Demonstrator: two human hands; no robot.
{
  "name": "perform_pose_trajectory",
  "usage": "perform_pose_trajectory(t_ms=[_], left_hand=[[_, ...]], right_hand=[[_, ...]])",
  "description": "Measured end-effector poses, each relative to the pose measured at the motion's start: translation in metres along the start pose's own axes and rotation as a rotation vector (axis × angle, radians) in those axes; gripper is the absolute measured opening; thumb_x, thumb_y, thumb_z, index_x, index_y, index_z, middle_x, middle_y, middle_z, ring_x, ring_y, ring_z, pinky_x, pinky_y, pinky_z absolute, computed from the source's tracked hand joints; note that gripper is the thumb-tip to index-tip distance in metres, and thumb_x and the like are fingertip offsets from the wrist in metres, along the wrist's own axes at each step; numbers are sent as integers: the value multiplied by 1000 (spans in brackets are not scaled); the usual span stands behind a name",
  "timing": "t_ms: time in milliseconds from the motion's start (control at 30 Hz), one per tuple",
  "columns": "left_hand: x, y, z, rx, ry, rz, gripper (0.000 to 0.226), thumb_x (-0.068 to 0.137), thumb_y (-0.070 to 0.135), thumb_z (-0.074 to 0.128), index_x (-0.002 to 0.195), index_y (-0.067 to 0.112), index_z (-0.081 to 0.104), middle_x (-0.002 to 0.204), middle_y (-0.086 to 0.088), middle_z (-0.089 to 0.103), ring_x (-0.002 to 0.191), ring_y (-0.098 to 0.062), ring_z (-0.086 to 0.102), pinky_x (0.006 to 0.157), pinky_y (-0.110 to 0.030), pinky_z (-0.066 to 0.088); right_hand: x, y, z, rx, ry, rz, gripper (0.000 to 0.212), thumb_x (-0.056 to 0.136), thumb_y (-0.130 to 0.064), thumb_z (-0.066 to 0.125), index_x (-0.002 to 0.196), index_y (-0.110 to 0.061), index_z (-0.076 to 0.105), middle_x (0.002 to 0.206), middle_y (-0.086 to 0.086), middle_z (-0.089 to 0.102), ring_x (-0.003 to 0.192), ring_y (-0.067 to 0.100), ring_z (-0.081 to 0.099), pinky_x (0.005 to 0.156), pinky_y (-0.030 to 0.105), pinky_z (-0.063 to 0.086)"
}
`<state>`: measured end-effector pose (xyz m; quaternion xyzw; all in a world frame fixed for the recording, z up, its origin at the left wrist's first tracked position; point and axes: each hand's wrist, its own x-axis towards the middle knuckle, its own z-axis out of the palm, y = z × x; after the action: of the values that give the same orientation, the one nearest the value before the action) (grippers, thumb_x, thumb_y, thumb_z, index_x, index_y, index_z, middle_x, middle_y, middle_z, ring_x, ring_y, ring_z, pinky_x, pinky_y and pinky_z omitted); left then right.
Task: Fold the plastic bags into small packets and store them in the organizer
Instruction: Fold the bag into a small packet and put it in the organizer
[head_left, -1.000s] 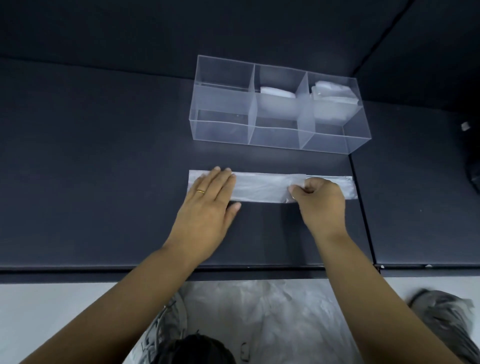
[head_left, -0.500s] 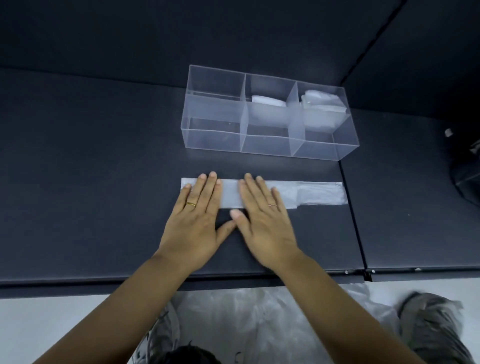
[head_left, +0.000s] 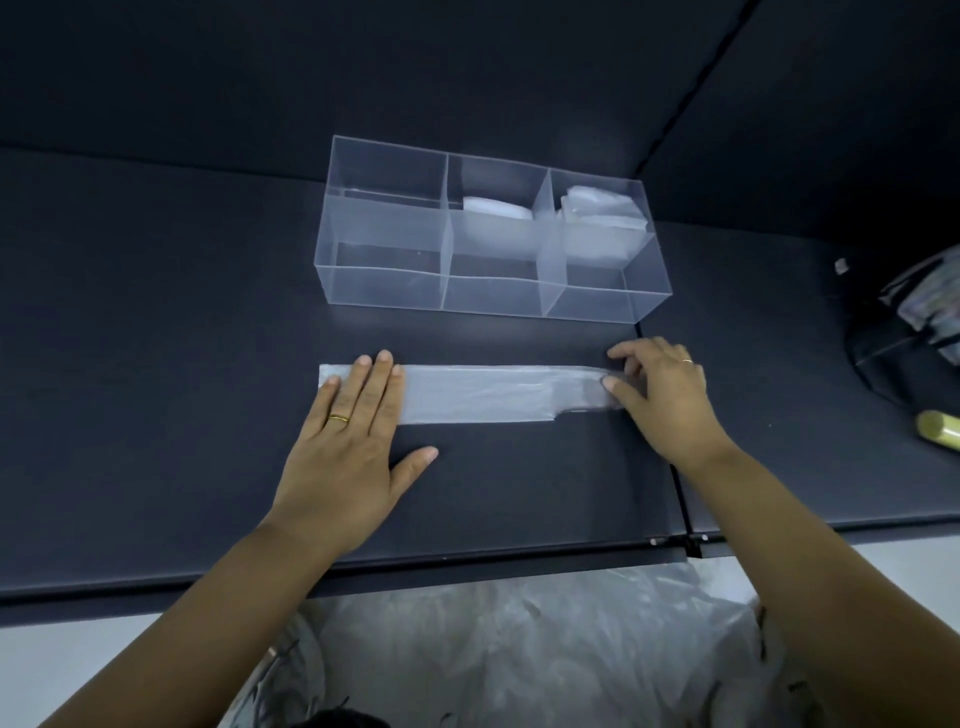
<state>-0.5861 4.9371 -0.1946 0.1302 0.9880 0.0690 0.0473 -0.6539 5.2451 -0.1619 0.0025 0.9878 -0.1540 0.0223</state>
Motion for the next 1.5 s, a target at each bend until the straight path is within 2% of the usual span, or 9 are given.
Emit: perform_pose_trajectory(t_ms=[200, 333, 500, 733, 800, 933, 1100, 1200, 1500], left_hand=[[1, -5, -3, -15, -15, 43, 84, 90, 63, 10, 150, 4, 16, 157, -10, 13, 146, -24, 13, 119, -43, 16], [12, -25, -5, 13, -61, 183, 85, 90, 67, 6, 151, 9, 9, 159, -6, 8, 147, -18, 5, 119, -37, 4], [35, -42, -19, -69, -109, 305, 86, 84, 75, 2, 153, 23, 6, 160, 10, -4, 144, -2, -16, 118, -30, -10], [1, 82, -22, -450, -84, 455, 98, 80, 75, 42, 153, 21, 4, 160, 9, -5, 145, -2, -12, 118, -24, -6], [-11, 113, -23, -615, -46, 400, 93, 84, 60, 57, 152, 21, 7, 159, 9, 4, 146, -2, -2, 118, -22, 0], [-16, 128, -45, -1162, 57, 160, 33, 95, 14, 57, 128, 17, 60, 128, 6, 63, 121, -6, 54, 102, -27, 42], [3, 90, -65, -1823, -187, -175, 39, 89, 35, 48, 118, 14, 66, 114, -1, 70, 112, -12, 63, 98, -22, 45], [14, 70, -57, -1958, -311, -275, 40, 92, 34, 43, 121, 14, 62, 120, -7, 68, 117, -18, 61, 104, -37, 41], [40, 35, -37, -1885, -313, -612, 30, 102, 22, 43, 116, 4, 62, 109, -12, 71, 104, -23, 68, 84, -33, 57]], right_hand=[[0, 5, -10, 96, -105, -7, 9, 89, -19, 65, 81, -18, 60, 93, -3, 52, 92, 14, 45, 84, 24, 34], [-16, 9, -29, 389, -265, 99, 15, 90, -19, 64, 77, -18, 58, 67, -12, 58, 59, -2, 49, 58, 8, 37], [-57, 14, -44, 683, -579, 317, 11, 85, -5, 68, 90, -8, 58, 65, 0, 66, 56, 9, 56, 55, 17, 45], [-94, -11, -73, 921, -716, 387, 25, 76, -21, 71, 96, -9, 62, 76, 11, 70, 68, 20, 66, 63, 28, 50], [-95, -28, -82, 1036, -763, 326, 24, 71, -25, 73, 90, -13, 65, 73, 9, 67, 65, 17, 64, 56, 22, 48], [-83, -50, -90, 1151, -609, 152, 18, 81, -35, 72, 85, -18, 66, 72, 6, 65, 55, 13, 57, 52, 19, 45], [-59, -55, -60, 1202, -559, 31, 52, 90, -51, 42, 126, -16, 55, 120, 9, 63, 55, 10, 35, 54, 20, 33], [-57, -73, -30, 1031, -713, -45, 34, 91, -36, 56, 121, -19, 57, 91, 4, 67, 56, 9, 43, 57, 18, 41], [-64, -79, 10, 726, -449, 208, 13, 89, -19, 66, 99, -23, 58, 72, -7, 70, 46, 6, 51, 51, 16, 46]])
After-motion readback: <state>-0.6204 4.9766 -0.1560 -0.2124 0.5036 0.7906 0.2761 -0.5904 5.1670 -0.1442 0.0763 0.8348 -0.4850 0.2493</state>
